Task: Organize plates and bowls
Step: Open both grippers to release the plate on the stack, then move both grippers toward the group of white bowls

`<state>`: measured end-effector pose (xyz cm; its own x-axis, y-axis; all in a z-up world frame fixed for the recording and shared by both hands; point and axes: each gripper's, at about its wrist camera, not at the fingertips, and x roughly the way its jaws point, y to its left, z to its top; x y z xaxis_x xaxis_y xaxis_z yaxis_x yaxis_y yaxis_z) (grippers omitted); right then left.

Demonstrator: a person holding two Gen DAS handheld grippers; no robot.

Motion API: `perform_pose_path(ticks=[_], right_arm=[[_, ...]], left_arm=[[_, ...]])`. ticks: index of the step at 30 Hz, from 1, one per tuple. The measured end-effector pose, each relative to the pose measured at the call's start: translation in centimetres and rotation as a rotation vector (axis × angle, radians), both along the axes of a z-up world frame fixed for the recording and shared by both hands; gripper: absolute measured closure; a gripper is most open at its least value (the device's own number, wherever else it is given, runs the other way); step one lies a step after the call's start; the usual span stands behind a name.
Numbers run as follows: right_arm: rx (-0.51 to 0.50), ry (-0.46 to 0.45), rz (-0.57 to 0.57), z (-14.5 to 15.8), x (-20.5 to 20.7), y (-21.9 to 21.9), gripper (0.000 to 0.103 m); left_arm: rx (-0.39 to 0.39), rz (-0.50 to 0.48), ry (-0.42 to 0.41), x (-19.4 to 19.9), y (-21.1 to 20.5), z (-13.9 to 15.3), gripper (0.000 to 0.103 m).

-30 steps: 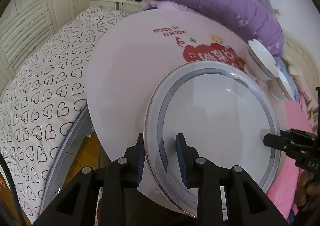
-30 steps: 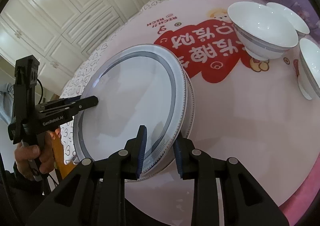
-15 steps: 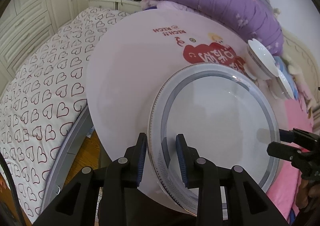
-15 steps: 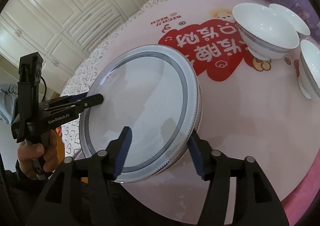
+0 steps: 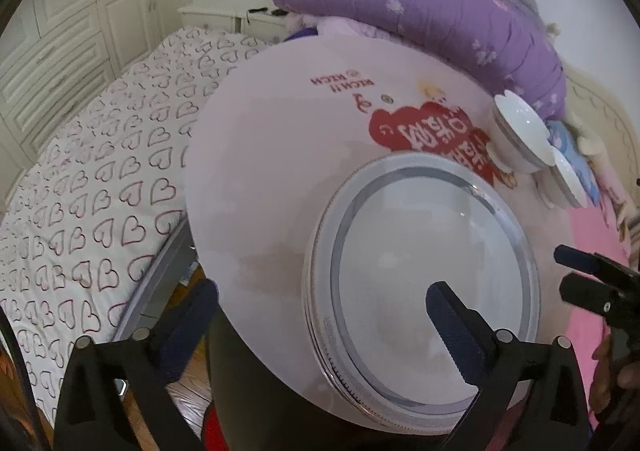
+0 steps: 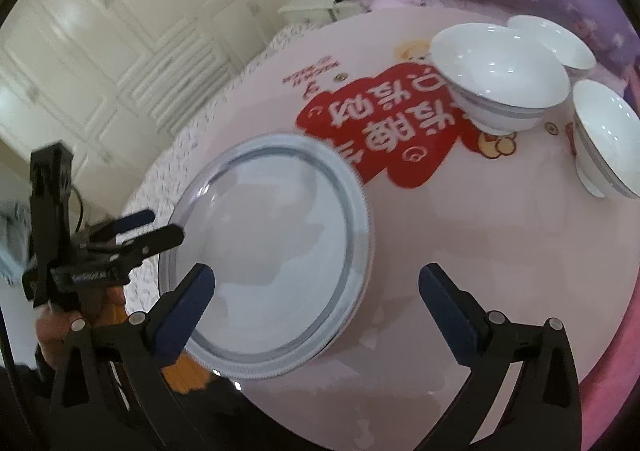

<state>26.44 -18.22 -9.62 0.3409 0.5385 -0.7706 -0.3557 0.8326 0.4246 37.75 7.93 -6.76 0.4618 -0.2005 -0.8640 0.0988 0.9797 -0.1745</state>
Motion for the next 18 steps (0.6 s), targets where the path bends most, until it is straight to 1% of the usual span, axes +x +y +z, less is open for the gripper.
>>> perform_pose_path(ticks=[3, 5, 9, 13, 18], right_arm=[[0.025, -0.014, -0.044, 0.1, 0.5, -0.8, 0.000], [0.034, -0.032, -0.065, 0.3, 0.7, -1.2, 0.000], [0.043, -0.087, -0.109, 1.3, 0.7, -2.1, 0.000], [0.034, -0.165, -0.157, 2.9, 0.5, -3.0, 0.000], [0.007, -0.284, -0.220, 5.1, 0.1, -4.2, 0.000]], left_arm=[[0.010, 0.013, -0.016, 0.0, -0.1, 0.8, 0.001], [-0.006, 0.016, -0.028, -0.1, -0.1, 1.4, 0.001], [-0.007, 0.020, -0.075, -0.2, -0.5, 3.1, 0.001], [-0.011, 0.017, -0.128, -0.7, -1.1, 5.0, 0.001], [-0.009, 0.008, -0.196, -1.7, -2.2, 7.1, 0.001]])
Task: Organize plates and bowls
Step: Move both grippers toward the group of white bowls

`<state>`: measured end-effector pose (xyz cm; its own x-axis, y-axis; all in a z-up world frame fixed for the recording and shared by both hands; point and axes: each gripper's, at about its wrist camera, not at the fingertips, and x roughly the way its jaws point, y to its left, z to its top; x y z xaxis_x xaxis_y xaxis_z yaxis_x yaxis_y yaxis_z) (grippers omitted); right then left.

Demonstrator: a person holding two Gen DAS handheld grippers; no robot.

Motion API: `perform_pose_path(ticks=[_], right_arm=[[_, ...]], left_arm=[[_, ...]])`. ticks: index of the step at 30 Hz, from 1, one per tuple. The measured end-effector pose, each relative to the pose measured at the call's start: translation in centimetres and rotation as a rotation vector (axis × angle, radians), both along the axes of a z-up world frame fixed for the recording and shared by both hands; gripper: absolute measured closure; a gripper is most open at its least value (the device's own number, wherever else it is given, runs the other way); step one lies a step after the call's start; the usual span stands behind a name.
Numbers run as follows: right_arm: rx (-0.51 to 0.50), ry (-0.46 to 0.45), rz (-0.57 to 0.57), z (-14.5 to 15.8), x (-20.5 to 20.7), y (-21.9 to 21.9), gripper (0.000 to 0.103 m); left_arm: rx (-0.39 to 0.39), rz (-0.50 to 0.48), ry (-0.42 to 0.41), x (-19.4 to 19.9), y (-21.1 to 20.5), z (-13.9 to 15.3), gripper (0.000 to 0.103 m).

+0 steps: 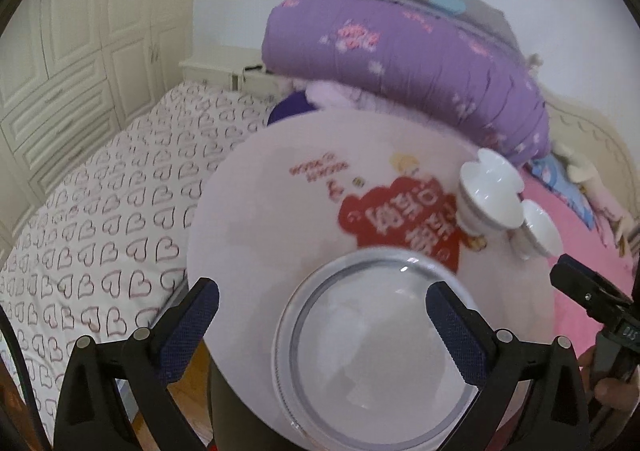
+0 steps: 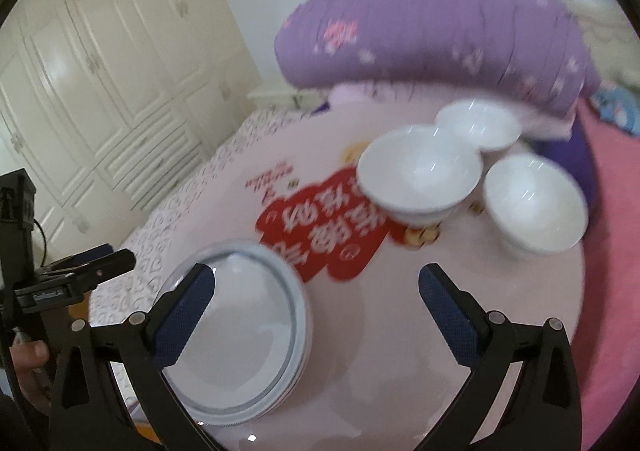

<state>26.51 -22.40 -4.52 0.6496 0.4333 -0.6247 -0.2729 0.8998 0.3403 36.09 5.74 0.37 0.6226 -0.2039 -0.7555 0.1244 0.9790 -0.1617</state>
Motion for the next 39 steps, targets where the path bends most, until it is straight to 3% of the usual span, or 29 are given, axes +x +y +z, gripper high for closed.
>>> perform_pose_path(ticks=[8, 21, 32, 39], right_arm=[[-0.050, -0.109, -0.097, 2.5, -0.3, -2.5, 0.000], [-0.102, -0.130, -0.195, 4.1, 2.0, -7.2, 0.000], [-0.103, -0.042, -0.161, 4.6, 7.8, -9.8, 0.000], [-0.063, 0.074, -0.111, 3.2, 11.2, -10.8, 0.000]], left_arm=[[-0.024, -0.054, -0.073, -0.1, -2.3, 2.7, 0.001], [-0.058, -0.142, -0.091, 4.7, -7.4, 3.0, 0.001], [-0.116, -0.131, -0.048, 10.5, -11.0, 1.4, 0.001], [-0.132, -0.127, 0.045, 14.1, -13.1, -0.5, 0.001]])
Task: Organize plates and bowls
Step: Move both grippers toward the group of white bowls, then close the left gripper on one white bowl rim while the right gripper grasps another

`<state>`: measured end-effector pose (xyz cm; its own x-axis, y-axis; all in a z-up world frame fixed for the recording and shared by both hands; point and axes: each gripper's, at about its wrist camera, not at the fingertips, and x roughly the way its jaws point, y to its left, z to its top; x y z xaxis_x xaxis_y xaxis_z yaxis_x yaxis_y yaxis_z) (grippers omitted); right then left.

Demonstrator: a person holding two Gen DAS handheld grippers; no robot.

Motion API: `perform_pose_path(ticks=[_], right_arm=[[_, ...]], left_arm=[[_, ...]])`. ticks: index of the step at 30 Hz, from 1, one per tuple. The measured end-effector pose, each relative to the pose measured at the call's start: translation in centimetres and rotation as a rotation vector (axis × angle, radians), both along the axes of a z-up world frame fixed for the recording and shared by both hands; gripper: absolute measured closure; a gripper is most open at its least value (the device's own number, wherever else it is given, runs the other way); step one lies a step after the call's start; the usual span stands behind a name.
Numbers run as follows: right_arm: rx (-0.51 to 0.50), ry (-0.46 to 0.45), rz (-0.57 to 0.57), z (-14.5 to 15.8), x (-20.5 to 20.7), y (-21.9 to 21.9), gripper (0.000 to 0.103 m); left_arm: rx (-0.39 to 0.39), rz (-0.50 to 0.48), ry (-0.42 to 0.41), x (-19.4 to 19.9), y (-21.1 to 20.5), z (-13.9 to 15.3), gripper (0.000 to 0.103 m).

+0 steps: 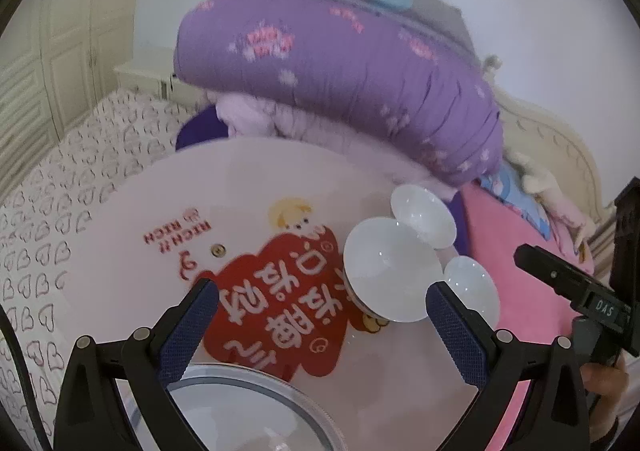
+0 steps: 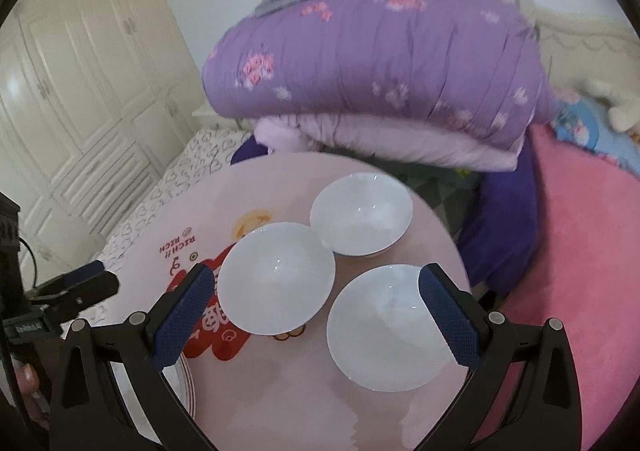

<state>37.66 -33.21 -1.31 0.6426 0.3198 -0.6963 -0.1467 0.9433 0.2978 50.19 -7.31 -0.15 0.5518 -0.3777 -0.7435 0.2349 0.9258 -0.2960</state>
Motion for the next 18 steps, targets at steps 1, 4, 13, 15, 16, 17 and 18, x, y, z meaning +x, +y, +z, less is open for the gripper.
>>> perform_pose_path(ticks=[1, 4, 13, 15, 16, 17, 18], right_arm=[[0.009, 0.019, 0.004, -0.3, 0.5, -0.1, 0.000], [0.042, 0.085, 0.026, -1.5, 2.3, -0.3, 0.000], [0.100, 0.245, 0.117, -4.9, 6.2, 1.0, 0.008], [0.116, 0.270, 0.131, -5.5, 6.7, 1.3, 0.013], [0.117, 0.278, 0.135, -5.8, 6.9, 1.5, 0.014], [0.117, 0.282, 0.137, -5.9, 6.9, 1.6, 0.016], [0.117, 0.289, 0.141, -6.1, 7.1, 1.7, 0.019]], left_arm=[[-0.001, -0.004, 0.026, 0.7, -0.4, -0.5, 0.001], [-0.015, -0.007, 0.076, 2.2, -1.3, -1.7, 0.001], [-0.011, -0.010, 0.202, 7.2, -3.2, -5.6, 0.002], [0.001, -0.013, 0.229, 8.3, -3.8, -6.7, 0.003], [-0.003, -0.016, 0.245, 8.8, -4.0, -7.2, 0.007], [-0.005, -0.018, 0.254, 8.9, -4.3, -7.7, 0.008], [-0.007, -0.021, 0.266, 9.3, -4.5, -8.1, 0.010]])
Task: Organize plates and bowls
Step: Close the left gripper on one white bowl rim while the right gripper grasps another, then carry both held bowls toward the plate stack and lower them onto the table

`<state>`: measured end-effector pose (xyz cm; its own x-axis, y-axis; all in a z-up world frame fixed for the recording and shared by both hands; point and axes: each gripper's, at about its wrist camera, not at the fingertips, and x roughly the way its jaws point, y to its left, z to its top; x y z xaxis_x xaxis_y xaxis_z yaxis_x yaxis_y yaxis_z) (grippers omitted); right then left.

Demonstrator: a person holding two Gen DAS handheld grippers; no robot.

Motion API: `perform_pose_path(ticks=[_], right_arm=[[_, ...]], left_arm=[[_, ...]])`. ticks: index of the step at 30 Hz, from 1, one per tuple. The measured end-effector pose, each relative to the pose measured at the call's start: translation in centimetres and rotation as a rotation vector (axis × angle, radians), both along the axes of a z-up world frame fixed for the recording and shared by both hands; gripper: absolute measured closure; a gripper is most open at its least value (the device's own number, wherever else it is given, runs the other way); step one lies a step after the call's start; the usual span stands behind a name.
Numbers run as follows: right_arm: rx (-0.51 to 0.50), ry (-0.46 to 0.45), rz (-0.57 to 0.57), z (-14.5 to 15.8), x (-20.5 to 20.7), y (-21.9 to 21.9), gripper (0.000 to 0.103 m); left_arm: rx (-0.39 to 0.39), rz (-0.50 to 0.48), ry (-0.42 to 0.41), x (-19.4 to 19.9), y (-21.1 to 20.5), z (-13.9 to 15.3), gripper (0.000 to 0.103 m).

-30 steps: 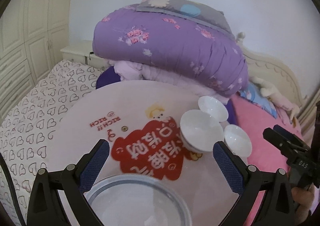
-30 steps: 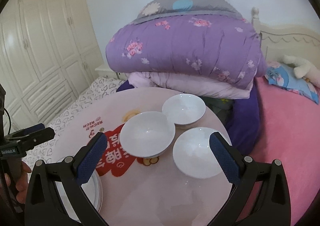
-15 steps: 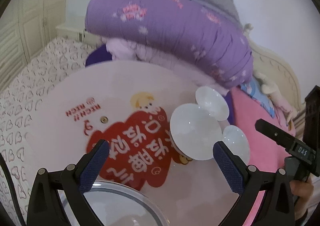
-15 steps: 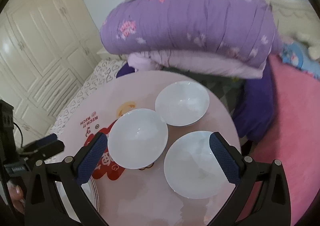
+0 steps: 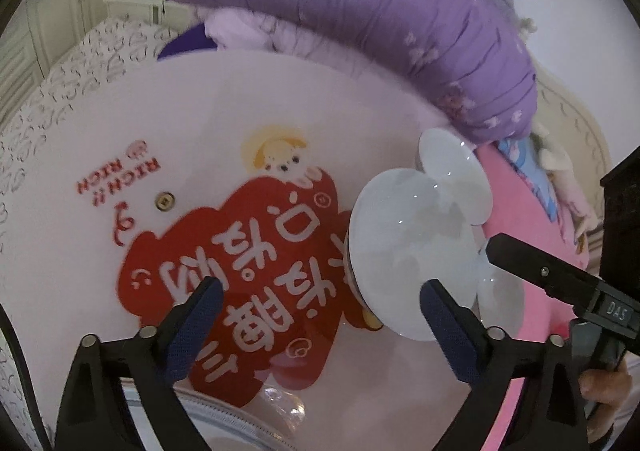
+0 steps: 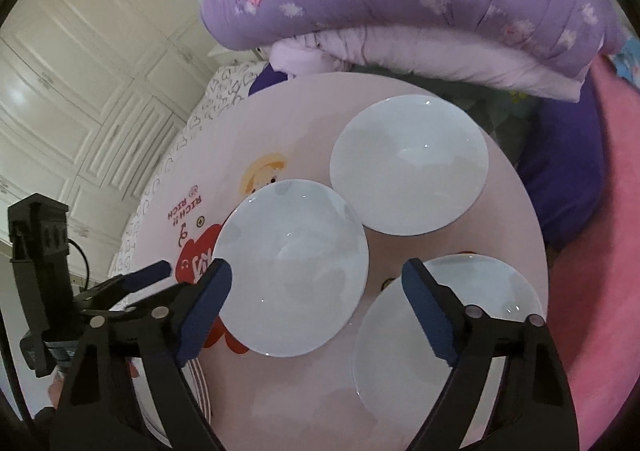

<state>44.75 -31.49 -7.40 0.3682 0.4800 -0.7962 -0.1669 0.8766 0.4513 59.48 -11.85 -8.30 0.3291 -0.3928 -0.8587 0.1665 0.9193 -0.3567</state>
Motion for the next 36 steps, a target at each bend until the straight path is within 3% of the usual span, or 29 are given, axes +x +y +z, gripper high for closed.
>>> perform_pose_path(ticks=[7, 12, 14, 16, 17, 18, 19, 28, 36], right_arm=[[-0.006, 0.049, 0.023, -1.4, 1.0, 0.7, 0.044], [-0.036, 0.073, 0.018, -2.3, 1.6, 1.1, 0.059], [-0.060, 0.072, 0.010, -2.6, 1.8, 1.3, 0.065], [-0.074, 0.068, -0.004, -2.8, 1.8, 1.2, 0.072], [-0.082, 0.064, -0.010, -2.9, 1.9, 1.1, 0.078], [-0.095, 0.057, -0.016, -2.8, 1.8, 1.1, 0.085], [-0.102, 0.050, -0.019, -2.8, 1.7, 1.1, 0.087], [-0.113, 0.035, -0.026, -2.7, 0.3, 1.5, 0.088], [-0.088, -0.004, -0.003, -0.3, -0.5, 3.8, 0.088]], left_arm=[[-0.007, -0.013, 0.074, 2.2, -1.6, -3.6, 0.031], [-0.030, 0.007, 0.107, 3.7, -2.1, -5.2, 0.033], [-0.044, 0.004, 0.133, 4.3, -2.6, -6.2, 0.047], [-0.085, -0.018, 0.167, 4.8, -3.1, -7.3, 0.069], [-0.107, -0.028, 0.178, 5.1, -3.4, -7.6, 0.075], [-0.119, -0.037, 0.179, 5.2, -3.6, -7.7, 0.087], [-0.116, -0.040, 0.173, 5.1, -3.8, -7.7, 0.090], [-0.144, -0.008, 0.192, 5.0, -2.4, -7.6, 0.093], [-0.172, 0.010, 0.158, 3.8, 1.0, -4.3, 0.093]])
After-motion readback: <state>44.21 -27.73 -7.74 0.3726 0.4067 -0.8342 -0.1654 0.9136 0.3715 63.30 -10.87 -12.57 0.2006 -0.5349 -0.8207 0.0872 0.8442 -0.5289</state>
